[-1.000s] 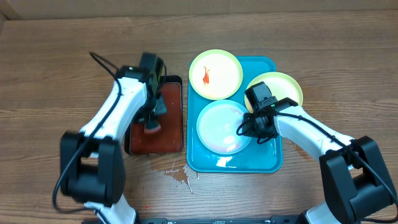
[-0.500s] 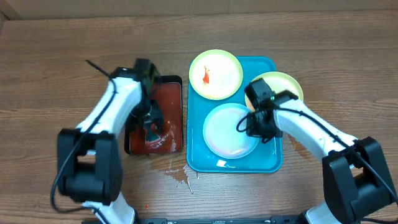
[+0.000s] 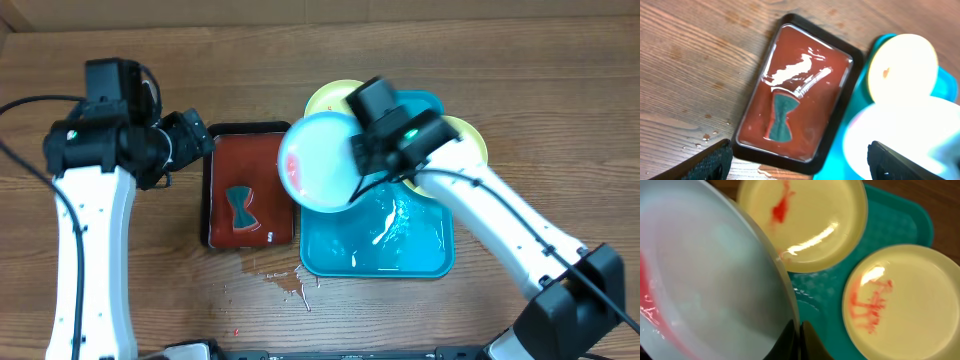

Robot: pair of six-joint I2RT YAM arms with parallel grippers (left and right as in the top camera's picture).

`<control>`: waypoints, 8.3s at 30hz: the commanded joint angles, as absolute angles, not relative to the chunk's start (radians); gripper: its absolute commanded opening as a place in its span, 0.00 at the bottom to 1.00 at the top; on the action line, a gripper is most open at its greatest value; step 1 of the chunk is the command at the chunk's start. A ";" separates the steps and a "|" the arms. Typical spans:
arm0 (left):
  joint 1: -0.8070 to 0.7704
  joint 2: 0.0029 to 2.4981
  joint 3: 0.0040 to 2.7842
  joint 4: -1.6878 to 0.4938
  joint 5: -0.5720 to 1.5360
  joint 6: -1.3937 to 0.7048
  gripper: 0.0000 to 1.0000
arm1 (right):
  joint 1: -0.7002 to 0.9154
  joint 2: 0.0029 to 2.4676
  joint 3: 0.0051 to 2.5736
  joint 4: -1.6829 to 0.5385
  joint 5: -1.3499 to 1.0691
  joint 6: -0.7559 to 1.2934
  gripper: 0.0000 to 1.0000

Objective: Clean dirty plates on tray and stack at the side
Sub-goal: 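Lift the white plate with the right gripper and carry it right, then set the white plate on the table and raise the right gripper, then grasp the right yellow plate rim and drag it toward tray center, then grasp the sponge with the left gripper and dip it in red liquid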

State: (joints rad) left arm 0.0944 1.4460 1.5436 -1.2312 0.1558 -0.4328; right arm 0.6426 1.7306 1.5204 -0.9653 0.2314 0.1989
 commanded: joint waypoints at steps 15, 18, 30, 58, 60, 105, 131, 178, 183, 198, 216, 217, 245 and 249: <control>0.098 1.276 1.560 -1.335 0.094 -0.351 1.00 | 1.004 1.792 1.545 -0.736 0.934 0.221 0.04; 0.098 1.289 1.560 -1.334 0.095 -0.352 1.00 | 1.048 1.792 1.545 -0.723 1.044 0.221 0.04; 0.098 1.343 1.560 -1.334 0.094 -0.351 1.00 | 1.162 1.792 1.545 -0.707 1.268 0.220 0.04; 0.098 1.386 1.560 -1.334 0.094 -0.351 1.00 | 1.177 1.792 1.544 -0.707 1.269 0.220 0.04; 0.098 1.386 1.560 -1.334 0.094 -0.351 1.00 | 1.177 1.792 1.544 -0.707 1.280 0.221 0.04; 0.098 1.386 1.560 -1.334 0.094 -0.351 1.00 | -0.578 1.581 1.090 -0.901 0.019 0.525 0.04; 0.098 1.386 1.560 -1.334 0.094 -0.351 1.00 | -0.227 1.539 1.092 -0.778 -0.237 0.227 0.63; 0.098 1.386 1.560 -1.332 0.118 -0.368 1.00 | 0.284 1.489 0.826 -0.718 -0.139 0.347 0.04; 0.096 1.386 1.560 -1.320 0.300 -0.359 1.00 | 0.340 1.493 0.836 -0.657 -0.127 0.341 0.15; -0.113 1.390 1.176 -1.090 0.055 -0.359 0.70 | 0.314 1.324 1.068 -0.905 -0.046 0.345 0.32; -0.113 1.747 0.934 -0.697 0.089 -0.498 0.04 | 0.314 1.324 1.066 -0.957 -0.104 0.345 0.23; -0.113 1.742 0.937 -0.703 0.090 -0.498 0.04 | 0.314 1.324 1.065 -0.957 -0.088 0.346 0.20; -0.113 1.514 1.380 -1.194 0.026 -0.283 0.04 | 0.347 1.803 1.045 -0.828 -0.074 0.302 0.23; -0.113 1.514 1.410 -1.216 0.046 -0.283 0.04 | 0.347 1.816 1.012 -0.801 -0.073 0.307 0.07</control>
